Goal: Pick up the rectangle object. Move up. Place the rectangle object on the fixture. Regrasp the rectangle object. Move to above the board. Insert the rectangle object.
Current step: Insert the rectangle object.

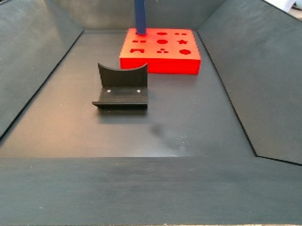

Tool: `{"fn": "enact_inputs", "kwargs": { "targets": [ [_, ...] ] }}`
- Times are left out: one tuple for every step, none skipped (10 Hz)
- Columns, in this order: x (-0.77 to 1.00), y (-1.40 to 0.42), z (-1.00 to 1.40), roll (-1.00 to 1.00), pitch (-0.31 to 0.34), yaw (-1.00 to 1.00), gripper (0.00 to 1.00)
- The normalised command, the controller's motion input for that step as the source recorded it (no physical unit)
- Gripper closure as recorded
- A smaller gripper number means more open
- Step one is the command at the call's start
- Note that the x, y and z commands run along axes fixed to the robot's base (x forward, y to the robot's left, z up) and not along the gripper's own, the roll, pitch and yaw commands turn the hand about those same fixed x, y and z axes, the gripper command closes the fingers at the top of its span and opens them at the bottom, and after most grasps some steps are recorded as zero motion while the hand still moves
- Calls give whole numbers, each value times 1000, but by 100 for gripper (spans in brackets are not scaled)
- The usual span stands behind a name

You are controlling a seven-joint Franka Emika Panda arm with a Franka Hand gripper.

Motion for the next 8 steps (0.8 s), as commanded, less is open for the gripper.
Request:
{"fn": "enact_inputs", "kwargs": {
  "targets": [
    [0,0,-14,-16,0,94,100],
    [0,0,0,-41,0,69,100],
    [0,0,0,-46,0,111,100],
    [0,6,0,-41,-3,189,100],
    [0,3,0,-51,-6,186,100],
    [0,14,-43,-37,-9,200,100],
    [0,0,-71,-21,-11,223,100],
    [0,0,-54,-40,-17,126,100]
  ]
}}
